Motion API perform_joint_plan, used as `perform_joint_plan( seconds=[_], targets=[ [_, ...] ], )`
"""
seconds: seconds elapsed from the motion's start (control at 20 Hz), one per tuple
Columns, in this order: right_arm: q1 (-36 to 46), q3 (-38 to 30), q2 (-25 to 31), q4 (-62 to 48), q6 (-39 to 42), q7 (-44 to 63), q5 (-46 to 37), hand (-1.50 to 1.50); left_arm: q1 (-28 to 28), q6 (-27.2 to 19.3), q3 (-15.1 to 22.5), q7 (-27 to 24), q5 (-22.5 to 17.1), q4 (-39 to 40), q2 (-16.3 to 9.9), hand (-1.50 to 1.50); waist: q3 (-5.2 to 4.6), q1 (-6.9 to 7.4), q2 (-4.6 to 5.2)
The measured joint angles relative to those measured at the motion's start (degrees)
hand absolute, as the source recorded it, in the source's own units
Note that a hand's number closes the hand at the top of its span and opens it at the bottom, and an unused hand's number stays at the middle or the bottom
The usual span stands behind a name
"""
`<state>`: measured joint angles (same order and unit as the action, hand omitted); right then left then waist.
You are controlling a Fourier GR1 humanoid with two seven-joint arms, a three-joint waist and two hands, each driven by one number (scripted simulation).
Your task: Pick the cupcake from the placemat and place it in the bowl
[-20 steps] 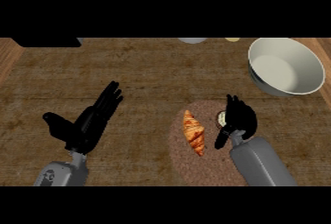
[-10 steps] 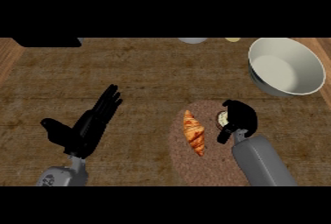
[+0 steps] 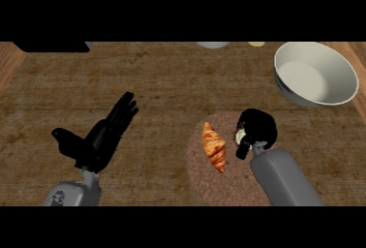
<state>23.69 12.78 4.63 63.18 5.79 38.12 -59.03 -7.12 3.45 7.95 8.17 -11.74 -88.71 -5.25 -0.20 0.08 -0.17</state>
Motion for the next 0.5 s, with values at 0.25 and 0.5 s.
perform_joint_plan(
  seconds=[0.25, 0.5],
  targets=[
    [0.4, 0.4, -1.1, -0.8, -1.0, 0.0, -3.1, 1.50, 1.3, 0.1, -0.1, 1.7, 0.6, -2.5, 0.6, 0.00, -0.08, -0.02, -0.09],
    [-3.9, 4.8, 4.8, 4.1, 0.6, -12.0, -3.3, 1.50, 0.8, 0.6, -1.4, 1.8, 0.0, -2.3, 0.2, 0.00, -0.02, -0.48, -0.41]
  ],
)
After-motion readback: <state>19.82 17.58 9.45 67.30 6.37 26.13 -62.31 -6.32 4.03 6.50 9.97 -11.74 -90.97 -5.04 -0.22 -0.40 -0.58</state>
